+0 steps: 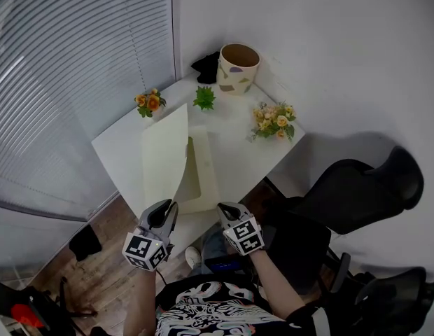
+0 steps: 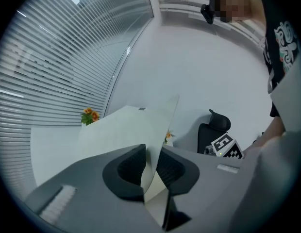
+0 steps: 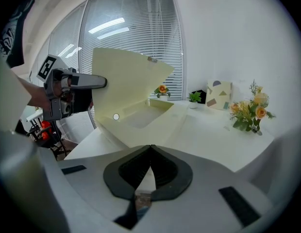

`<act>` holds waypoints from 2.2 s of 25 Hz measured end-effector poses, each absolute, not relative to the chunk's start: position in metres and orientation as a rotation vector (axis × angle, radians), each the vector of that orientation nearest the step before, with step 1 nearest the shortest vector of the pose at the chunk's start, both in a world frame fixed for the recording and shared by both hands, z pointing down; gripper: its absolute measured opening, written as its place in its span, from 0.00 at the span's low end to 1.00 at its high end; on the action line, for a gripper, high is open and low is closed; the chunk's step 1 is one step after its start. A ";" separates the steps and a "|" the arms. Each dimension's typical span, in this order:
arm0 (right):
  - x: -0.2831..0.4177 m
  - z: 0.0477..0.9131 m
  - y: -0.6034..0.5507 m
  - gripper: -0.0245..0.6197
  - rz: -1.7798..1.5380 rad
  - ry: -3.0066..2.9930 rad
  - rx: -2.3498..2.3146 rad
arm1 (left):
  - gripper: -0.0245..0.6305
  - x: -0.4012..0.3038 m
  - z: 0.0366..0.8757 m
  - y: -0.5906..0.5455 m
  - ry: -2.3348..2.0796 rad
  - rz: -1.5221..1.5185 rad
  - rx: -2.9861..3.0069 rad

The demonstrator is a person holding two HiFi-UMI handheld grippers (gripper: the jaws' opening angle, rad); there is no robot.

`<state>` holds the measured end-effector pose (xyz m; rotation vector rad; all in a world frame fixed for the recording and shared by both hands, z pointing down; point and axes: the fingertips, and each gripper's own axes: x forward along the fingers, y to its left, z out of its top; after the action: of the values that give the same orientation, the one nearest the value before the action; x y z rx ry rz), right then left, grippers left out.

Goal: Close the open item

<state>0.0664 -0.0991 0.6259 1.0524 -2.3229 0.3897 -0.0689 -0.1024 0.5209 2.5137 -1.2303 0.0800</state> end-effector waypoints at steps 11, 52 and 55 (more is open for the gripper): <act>0.064 0.622 -0.100 0.04 0.372 -2.355 1.029 | 0.13 -0.037 0.545 -0.108 -1.148 0.265 2.521; 0.066 0.625 -0.098 0.05 0.434 -2.372 0.979 | 0.18 0.009 0.622 -0.111 -0.763 1.170 2.356; 0.067 0.626 -0.100 0.05 0.439 -2.360 0.972 | 0.19 0.011 0.628 -0.111 -0.727 1.322 2.356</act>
<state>0.0667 -0.0997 0.6260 0.9720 -2.3603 0.4394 0.0111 -0.1108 0.6277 2.3558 -0.7274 1.3216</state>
